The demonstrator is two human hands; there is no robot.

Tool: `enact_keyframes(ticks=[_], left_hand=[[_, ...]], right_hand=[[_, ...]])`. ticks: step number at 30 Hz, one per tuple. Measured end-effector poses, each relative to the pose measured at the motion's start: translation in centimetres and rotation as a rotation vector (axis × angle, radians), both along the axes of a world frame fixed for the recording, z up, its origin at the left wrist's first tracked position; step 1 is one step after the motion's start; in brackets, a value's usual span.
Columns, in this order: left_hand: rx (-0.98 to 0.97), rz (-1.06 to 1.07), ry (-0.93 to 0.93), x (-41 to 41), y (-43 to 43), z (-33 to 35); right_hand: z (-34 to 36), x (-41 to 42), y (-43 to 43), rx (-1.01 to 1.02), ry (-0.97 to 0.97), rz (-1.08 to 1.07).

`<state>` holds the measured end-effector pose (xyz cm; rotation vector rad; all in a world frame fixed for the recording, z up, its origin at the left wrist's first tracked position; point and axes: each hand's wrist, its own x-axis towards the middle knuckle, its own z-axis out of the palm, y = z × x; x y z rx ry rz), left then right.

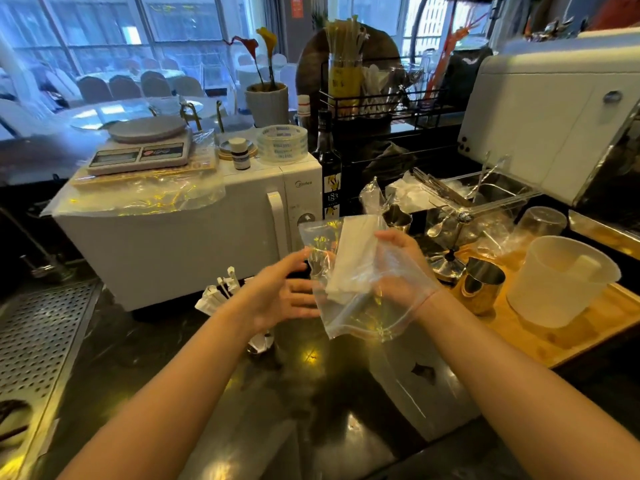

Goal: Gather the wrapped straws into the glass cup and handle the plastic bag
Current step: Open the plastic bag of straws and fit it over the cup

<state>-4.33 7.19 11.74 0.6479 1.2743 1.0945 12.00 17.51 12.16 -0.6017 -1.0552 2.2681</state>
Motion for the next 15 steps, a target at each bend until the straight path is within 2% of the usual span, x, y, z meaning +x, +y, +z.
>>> enact_keyframes(ticks=[4, 6, 11, 15], left_hand=[[0.066, -0.151, -0.224, -0.8, -0.3, 0.1], [0.116, -0.126, -0.21, -1.7, -0.3, 0.7], [0.192, -0.003, 0.103, -4.7, -0.4, 2.4], [0.193, 0.09, 0.332, -7.0, -0.4, 3.4]], right_hand=[[1.6, -2.9, -0.8, -0.061, -0.051, 0.088], [2.2, -4.4, -1.0, -0.06, -0.112, 0.139], [2.9, -8.6, -0.9, 0.004, -0.236, 0.167], [3.3, -11.2, -0.6, 0.04, -0.168, 0.261]])
